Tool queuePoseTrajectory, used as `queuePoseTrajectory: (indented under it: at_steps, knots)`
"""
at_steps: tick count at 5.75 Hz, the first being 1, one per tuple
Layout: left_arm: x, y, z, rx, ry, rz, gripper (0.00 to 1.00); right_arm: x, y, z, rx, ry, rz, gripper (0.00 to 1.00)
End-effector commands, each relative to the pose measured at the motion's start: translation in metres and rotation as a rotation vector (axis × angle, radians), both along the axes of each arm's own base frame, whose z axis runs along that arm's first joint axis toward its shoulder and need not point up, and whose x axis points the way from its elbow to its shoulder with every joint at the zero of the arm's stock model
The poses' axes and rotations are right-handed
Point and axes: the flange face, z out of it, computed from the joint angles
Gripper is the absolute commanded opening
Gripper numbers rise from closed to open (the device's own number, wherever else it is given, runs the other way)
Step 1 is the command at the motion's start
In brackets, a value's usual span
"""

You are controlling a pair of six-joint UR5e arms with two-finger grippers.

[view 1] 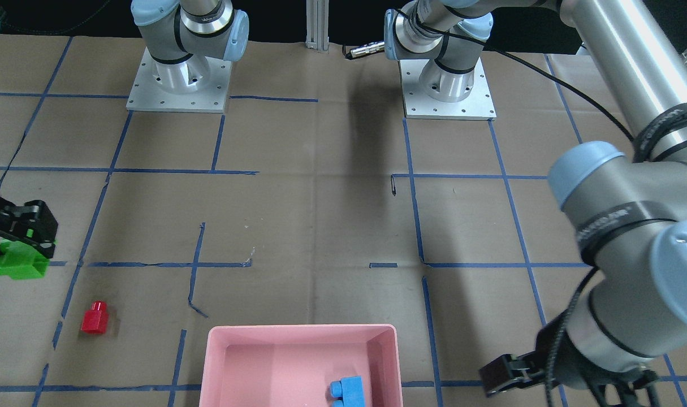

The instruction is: Put all blocks into box

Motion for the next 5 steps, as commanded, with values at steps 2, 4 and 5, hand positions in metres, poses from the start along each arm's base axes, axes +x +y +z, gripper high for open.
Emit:
queuePoseTrajectory:
  at_steps: [2,4,5]
  knots:
    - [0.174,0.025,-0.028,0.109,-0.065,-0.146,1.0,0.16,-0.051,-0.026,-0.01,-0.225,-0.161,0.03]
    - [0.2,0.039,-0.068,0.165,-0.048,-0.197,1.0,0.234,-0.11,-0.082,-0.05,-0.264,-0.16,0.04]
    - [0.2,0.042,-0.097,0.196,-0.051,-0.196,1.0,0.257,-0.124,-0.11,-0.029,-0.274,-0.2,0.05]
